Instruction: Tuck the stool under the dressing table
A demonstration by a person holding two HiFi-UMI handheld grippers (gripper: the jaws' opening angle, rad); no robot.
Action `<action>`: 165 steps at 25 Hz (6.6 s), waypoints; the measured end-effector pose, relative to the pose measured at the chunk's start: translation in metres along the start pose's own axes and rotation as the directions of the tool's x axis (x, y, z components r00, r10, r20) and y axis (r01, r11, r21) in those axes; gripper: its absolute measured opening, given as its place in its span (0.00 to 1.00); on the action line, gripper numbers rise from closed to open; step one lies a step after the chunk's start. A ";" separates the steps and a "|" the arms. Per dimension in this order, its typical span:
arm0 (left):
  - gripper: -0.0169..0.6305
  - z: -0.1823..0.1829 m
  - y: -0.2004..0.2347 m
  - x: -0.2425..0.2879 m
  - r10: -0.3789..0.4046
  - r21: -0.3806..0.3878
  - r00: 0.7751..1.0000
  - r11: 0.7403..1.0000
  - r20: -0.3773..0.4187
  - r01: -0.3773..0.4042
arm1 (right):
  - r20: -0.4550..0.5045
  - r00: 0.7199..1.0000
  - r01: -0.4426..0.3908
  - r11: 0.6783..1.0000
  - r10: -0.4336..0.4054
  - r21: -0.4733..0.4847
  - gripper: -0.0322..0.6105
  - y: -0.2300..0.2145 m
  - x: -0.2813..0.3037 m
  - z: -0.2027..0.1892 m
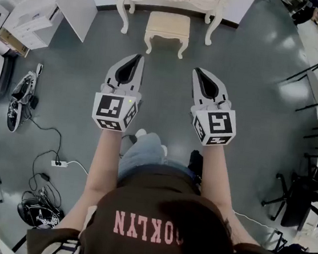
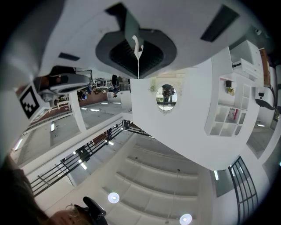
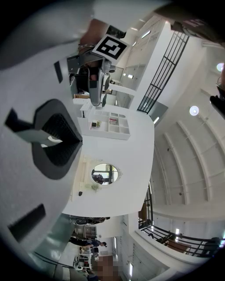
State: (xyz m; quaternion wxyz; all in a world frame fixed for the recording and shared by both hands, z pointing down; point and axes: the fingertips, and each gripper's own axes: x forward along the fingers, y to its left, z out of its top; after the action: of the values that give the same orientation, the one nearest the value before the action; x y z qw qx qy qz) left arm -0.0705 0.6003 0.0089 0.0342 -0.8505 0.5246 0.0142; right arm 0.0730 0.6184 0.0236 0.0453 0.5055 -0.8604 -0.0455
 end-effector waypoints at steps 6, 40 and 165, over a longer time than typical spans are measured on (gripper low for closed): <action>0.04 -0.006 -0.001 0.005 -0.009 0.011 1.000 1.000 -0.017 0.010 | -0.002 1.000 0.025 0.999 -0.025 0.021 0.05 -0.009 0.005 -0.009; 0.04 -0.073 0.207 0.296 -0.022 -0.093 0.995 0.996 -0.097 0.013 | -0.114 0.991 0.075 0.994 -0.066 0.077 0.05 -0.141 0.318 -0.056; 0.38 -0.727 0.367 0.563 -0.138 -0.130 0.442 0.990 -0.886 0.050 | -0.839 0.515 0.158 0.942 0.177 0.296 0.47 -0.324 0.612 -0.706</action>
State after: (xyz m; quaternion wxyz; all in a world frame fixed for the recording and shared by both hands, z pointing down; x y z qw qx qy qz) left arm -0.1542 -0.1187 0.6845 -0.2814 -0.7594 0.4151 -0.4144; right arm 0.1444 -0.0969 0.7026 0.3765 0.4568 -0.7226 0.3569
